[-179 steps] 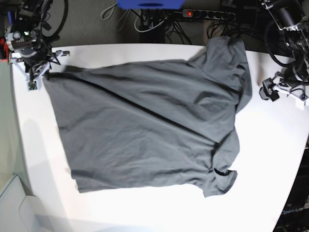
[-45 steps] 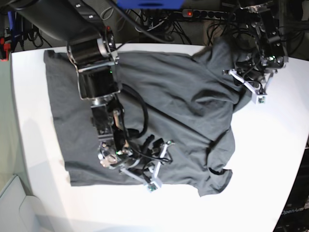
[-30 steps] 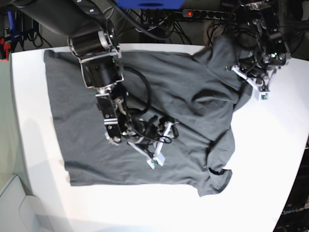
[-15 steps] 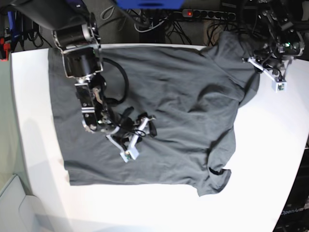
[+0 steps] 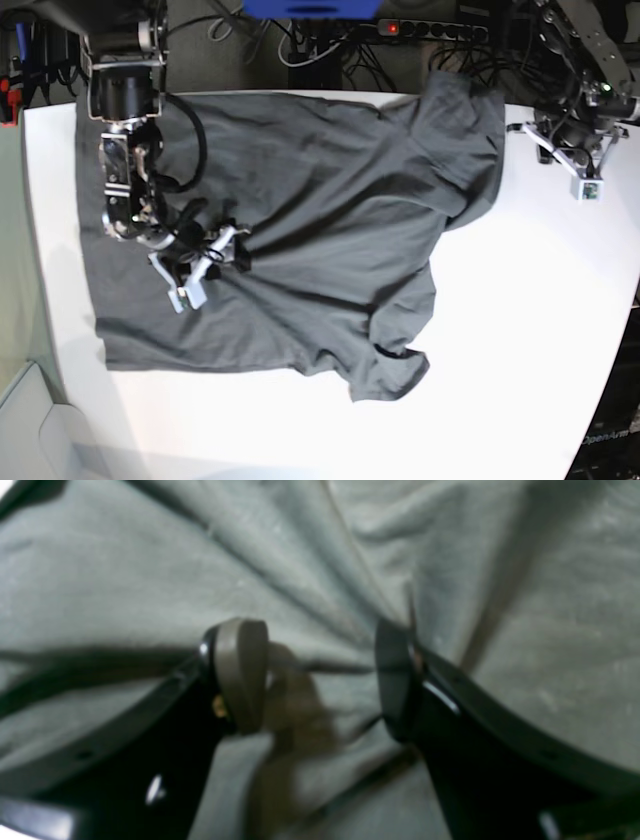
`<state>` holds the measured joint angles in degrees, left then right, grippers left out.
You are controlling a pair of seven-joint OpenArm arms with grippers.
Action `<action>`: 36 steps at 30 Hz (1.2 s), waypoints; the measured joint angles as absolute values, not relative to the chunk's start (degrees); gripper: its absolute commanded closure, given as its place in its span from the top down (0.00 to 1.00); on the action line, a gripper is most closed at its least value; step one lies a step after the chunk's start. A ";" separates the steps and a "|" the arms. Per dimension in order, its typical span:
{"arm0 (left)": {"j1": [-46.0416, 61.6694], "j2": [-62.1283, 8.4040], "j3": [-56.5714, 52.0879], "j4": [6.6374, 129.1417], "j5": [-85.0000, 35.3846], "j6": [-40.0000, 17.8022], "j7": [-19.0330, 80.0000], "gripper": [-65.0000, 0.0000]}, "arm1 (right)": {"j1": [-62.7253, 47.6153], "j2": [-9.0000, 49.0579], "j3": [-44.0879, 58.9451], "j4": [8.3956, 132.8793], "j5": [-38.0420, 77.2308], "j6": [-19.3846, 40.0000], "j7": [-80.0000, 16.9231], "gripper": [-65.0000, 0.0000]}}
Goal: Layout the t-shirt on the table in an organized manner, then fold the t-shirt properly
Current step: 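Reach the right gripper onto the shirt's middle and pinch the fabric, then lower the left gripper to the shirt hem and grasp it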
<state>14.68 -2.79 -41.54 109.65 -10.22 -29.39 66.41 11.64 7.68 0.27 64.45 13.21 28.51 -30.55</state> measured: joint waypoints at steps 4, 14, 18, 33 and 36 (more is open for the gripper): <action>11.81 -1.45 -41.30 109.95 -14.24 -29.19 66.08 0.23 | 8.62 8.40 0.14 69.01 12.23 27.49 -31.27 0.51; -0.62 2.44 -27.27 109.21 -9.50 -28.25 66.28 0.23 | 7.57 8.36 -0.03 70.78 11.79 27.27 -32.29 0.51; -7.11 5.23 -20.67 104.27 -0.82 -23.20 65.78 0.40 | 7.55 8.34 -0.01 70.98 11.77 27.24 -32.36 0.51; -19.53 6.04 -7.03 69.52 3.22 -16.49 49.98 0.80 | 7.60 8.21 -0.01 71.11 11.57 27.22 -32.58 0.51; -20.60 5.98 -7.03 65.60 3.25 -16.34 47.40 0.80 | 7.70 8.21 -0.01 71.09 11.57 27.22 -32.84 0.51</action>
<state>-20.60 5.98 -7.03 65.60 3.25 -16.34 47.40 7.70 8.21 -0.01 71.09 11.57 27.22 -32.84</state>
